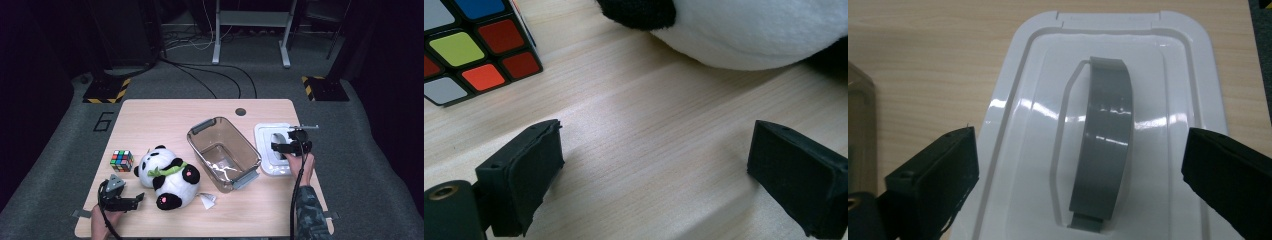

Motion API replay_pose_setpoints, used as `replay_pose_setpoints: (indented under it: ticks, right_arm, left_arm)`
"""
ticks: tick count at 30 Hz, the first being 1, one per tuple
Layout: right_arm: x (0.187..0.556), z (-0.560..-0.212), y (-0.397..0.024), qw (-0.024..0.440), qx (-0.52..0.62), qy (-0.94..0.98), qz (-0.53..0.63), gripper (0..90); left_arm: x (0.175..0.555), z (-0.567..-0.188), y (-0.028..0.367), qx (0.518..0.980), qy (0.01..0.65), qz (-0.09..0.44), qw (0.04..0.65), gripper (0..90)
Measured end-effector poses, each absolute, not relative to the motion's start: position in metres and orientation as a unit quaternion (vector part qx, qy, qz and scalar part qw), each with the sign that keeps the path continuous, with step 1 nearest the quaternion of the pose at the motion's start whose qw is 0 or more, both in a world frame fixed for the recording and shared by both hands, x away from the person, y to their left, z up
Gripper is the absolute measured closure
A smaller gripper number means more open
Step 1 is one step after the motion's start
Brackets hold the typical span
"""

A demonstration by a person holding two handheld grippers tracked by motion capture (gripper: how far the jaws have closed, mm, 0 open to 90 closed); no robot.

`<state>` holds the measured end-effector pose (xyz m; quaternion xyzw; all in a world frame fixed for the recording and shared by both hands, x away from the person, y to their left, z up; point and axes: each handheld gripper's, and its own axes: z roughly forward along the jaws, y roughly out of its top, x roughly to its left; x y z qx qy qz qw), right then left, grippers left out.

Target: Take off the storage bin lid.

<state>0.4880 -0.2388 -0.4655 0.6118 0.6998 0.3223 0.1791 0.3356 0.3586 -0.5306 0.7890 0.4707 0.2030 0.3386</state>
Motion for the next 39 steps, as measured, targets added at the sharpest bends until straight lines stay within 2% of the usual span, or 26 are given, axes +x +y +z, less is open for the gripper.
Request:
replay_pose_setpoints:
  ticks: [20, 27, 39]
  right_arm:
    - [0.438, -0.469, -0.241, 0.183, 0.575, 0.726, 0.331, 0.0]
    - [0.416, -0.478, -0.231, 0.195, 0.559, 0.735, 0.330, 0.0]
    - [0.384, -0.500, -0.213, 0.188, 0.535, 0.752, 0.337, 0.0]
  left_arm:
    - [0.336, -0.531, 0.358, 0.785, 0.473, 0.207, 0.343, 7.3]
    - [0.336, -0.531, 0.358, 0.784, 0.473, 0.208, 0.343, 7.4]
    - [0.335, -0.531, 0.358, 0.785, 0.474, 0.206, 0.342, 7.4]
